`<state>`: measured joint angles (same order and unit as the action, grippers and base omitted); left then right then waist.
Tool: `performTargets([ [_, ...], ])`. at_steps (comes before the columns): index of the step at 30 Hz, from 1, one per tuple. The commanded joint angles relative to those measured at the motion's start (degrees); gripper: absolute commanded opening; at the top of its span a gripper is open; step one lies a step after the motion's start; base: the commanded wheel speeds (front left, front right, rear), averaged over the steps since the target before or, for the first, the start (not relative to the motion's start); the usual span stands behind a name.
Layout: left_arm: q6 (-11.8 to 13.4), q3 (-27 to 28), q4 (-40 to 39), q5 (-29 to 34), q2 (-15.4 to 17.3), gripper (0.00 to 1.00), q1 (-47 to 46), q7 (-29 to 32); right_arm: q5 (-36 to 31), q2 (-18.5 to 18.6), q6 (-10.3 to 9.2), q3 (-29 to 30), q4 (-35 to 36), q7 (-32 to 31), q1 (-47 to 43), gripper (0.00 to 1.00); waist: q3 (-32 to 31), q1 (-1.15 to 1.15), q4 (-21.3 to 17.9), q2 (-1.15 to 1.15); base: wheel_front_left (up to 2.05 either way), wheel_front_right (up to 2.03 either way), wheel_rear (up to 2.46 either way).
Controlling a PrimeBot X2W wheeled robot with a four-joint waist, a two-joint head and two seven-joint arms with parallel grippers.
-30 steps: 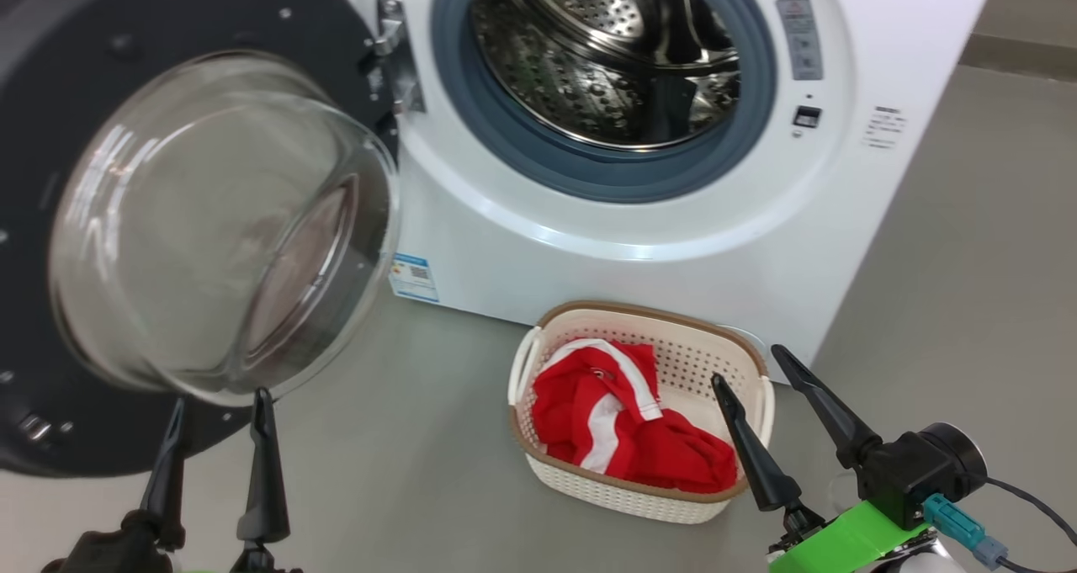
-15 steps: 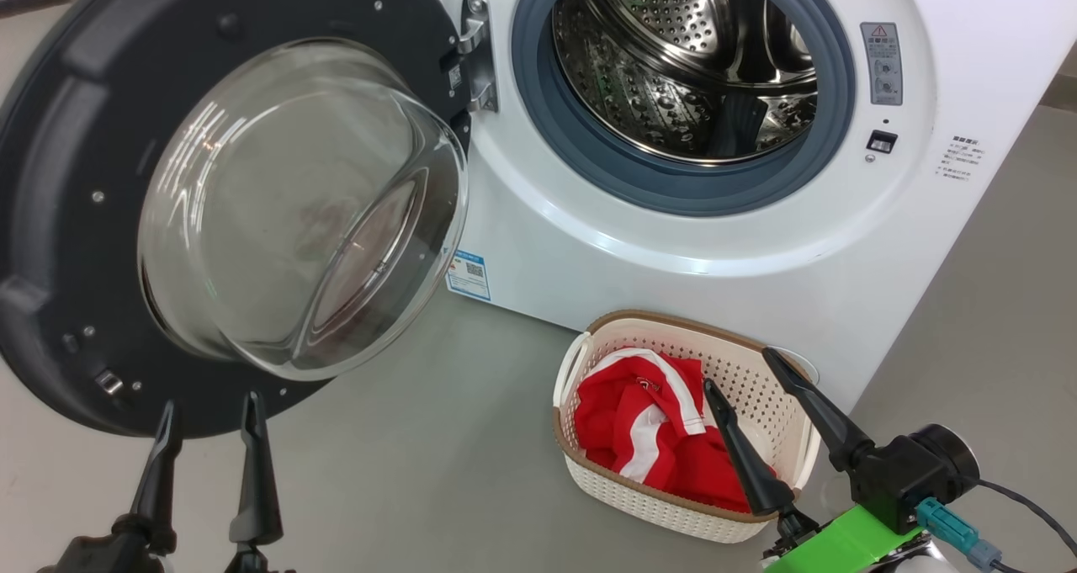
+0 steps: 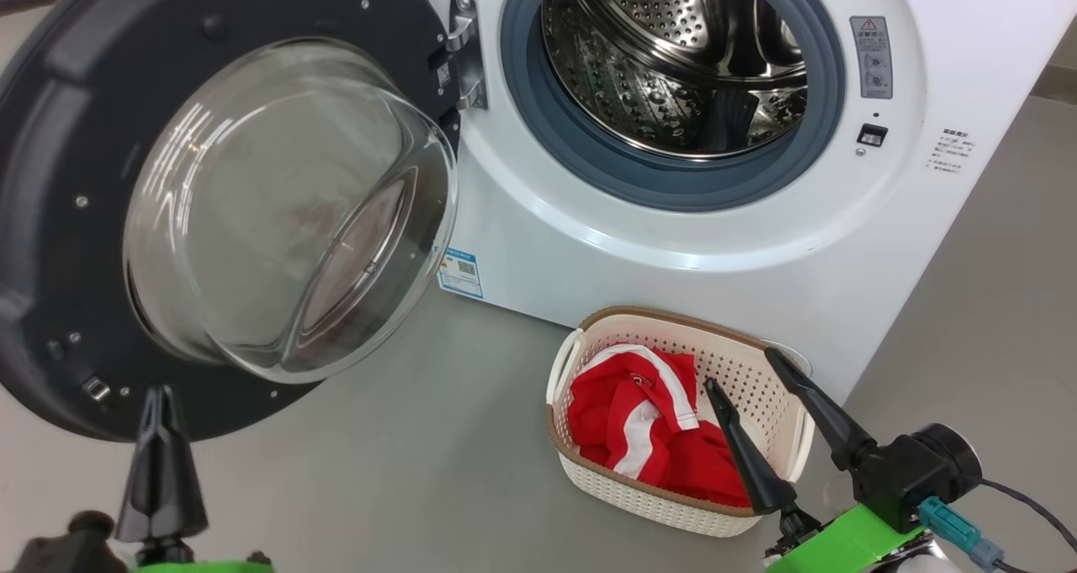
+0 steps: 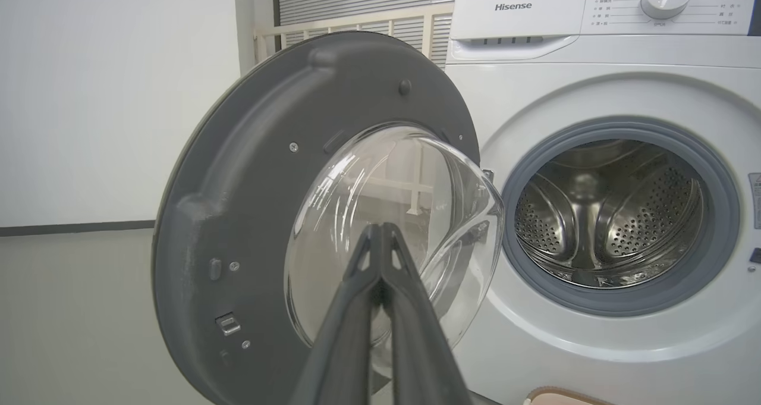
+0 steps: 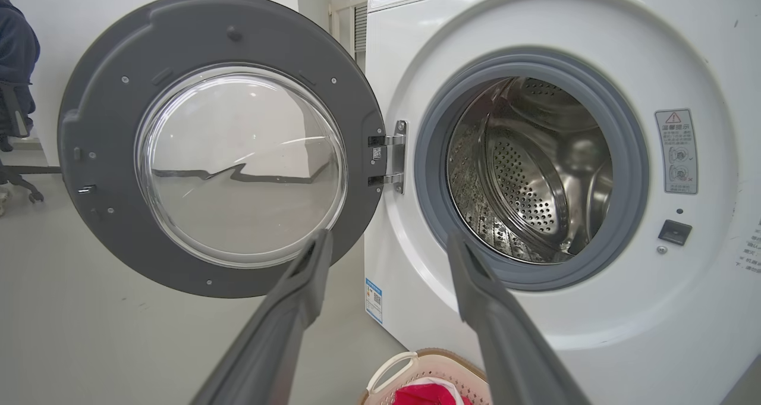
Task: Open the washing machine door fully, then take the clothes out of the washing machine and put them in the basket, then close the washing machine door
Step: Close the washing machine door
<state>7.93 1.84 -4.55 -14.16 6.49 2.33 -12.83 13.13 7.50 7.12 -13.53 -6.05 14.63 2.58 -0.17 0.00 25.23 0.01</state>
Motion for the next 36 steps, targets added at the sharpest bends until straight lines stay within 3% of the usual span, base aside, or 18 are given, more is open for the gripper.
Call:
performTargets([
  [1,1.1,2.9,-1.2,0.3,0.8,0.00,-3.5,-0.9,0.3,0.4,0.36,-0.6,1.6,0.4,1.7,1.00,0.3,0.00,-0.5,-0.01,0.00,0.00,0.00],
  [12,5.6,10.9,-0.3,1.3,4.8,0.00,-12.9,-2.0,-0.4,0.7,0.36,0.3,1.5,0.4,2.0,1.00,1.6,0.00,-3.0,-0.01,0.00,0.00,0.00],
  [21,6.1,17.5,3.3,0.2,8.0,0.00,-22.3,-2.1,-1.0,1.3,0.36,0.6,1.2,0.4,2.1,1.00,2.8,0.00,-3.9,-0.01,0.00,0.00,0.00],
  [25,4.0,22.3,6.6,-4.6,7.3,0.00,-27.6,-2.2,-1.3,1.5,0.36,0.8,1.0,0.4,2.3,1.00,3.3,0.00,-4.1,-0.01,0.00,0.00,0.00],
  [31,-0.5,28.2,19.2,-12.8,8.7,0.00,-34.2,-1.9,-1.4,1.5,0.36,0.4,0.6,0.4,2.4,1.00,3.1,0.00,-4.7,-0.01,0.00,0.00,0.00],
  [36,-4.5,31.0,29.5,-21.1,10.3,0.00,-39.7,2.8,-1.3,1.6,0.36,0.4,0.3,0.4,1.8,1.00,2.7,0.00,-4.7,-0.01,0.00,0.00,0.00],
])
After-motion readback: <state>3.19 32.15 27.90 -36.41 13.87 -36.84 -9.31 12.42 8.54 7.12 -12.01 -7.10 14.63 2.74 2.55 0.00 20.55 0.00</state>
